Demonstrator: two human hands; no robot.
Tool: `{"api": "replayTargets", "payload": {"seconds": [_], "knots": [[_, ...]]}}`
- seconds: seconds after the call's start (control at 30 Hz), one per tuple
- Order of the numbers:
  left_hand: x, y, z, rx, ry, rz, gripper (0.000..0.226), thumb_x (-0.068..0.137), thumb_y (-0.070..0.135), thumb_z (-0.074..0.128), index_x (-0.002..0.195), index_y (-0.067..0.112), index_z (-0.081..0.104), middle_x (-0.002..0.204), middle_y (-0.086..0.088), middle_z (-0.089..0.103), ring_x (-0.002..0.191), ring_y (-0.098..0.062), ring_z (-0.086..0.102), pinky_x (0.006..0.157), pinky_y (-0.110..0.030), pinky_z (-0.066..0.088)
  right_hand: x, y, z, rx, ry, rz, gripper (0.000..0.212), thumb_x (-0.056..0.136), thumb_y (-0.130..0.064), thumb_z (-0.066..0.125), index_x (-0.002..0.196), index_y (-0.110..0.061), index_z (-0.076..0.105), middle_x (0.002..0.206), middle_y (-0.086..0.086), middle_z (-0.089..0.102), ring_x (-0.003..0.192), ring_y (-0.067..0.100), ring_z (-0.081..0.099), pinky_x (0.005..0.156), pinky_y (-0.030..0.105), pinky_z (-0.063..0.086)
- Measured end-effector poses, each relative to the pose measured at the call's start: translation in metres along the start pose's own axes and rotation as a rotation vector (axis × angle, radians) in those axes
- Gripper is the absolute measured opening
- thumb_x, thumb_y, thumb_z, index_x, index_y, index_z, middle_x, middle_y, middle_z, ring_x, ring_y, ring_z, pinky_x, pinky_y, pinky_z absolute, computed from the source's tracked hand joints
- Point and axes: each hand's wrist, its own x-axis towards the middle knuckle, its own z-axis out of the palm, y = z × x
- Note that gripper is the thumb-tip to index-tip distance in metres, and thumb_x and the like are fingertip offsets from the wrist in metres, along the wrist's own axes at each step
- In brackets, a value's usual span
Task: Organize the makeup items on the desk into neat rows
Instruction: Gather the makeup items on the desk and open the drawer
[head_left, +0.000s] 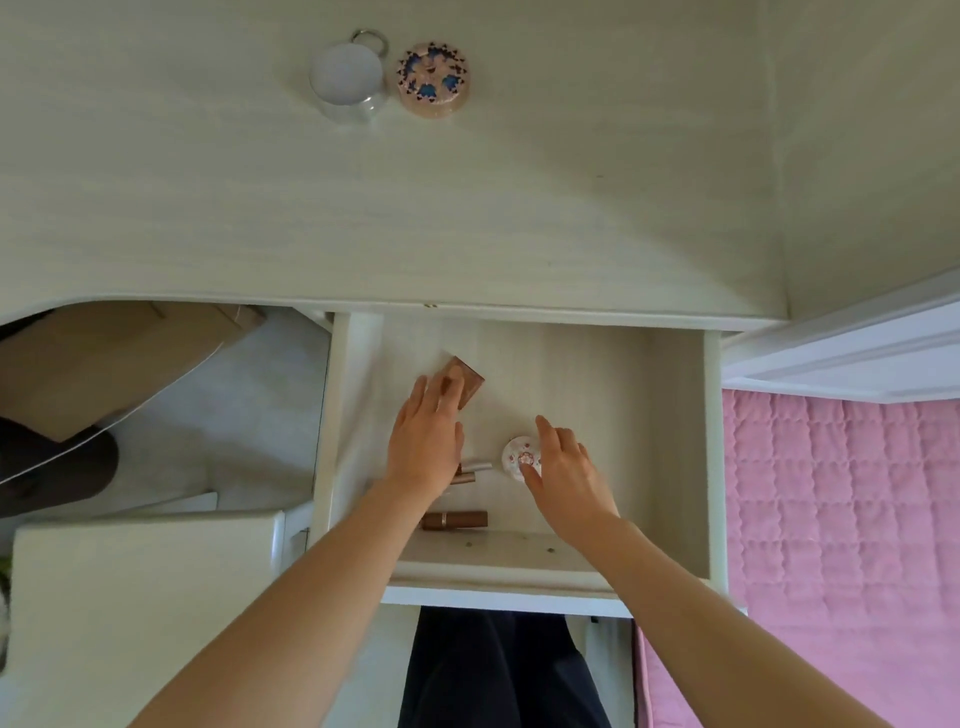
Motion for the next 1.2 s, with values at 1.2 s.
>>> {"api": "replayTargets", "payload": {"seconds": [1.2], "knots": [[-0.011, 0.027, -0.007, -1.039, 0.238, -0.608, 0.032, 0.079, 0.003, 0.072, 0.101, 0.022, 0.059, 0.088, 0.01, 0.062, 0.083, -0.01, 0.062, 0.073, -0.026, 0.051, -0.011, 0.005, -0.012, 0.504, 0.022, 0.268, 0.042, 0.084, -0.028, 0.067, 0.121, -0.023, 0.049, 0.113, 0.003, 0.04, 0.086, 0.021, 0.053, 0.076, 0.026, 0.05]]}}
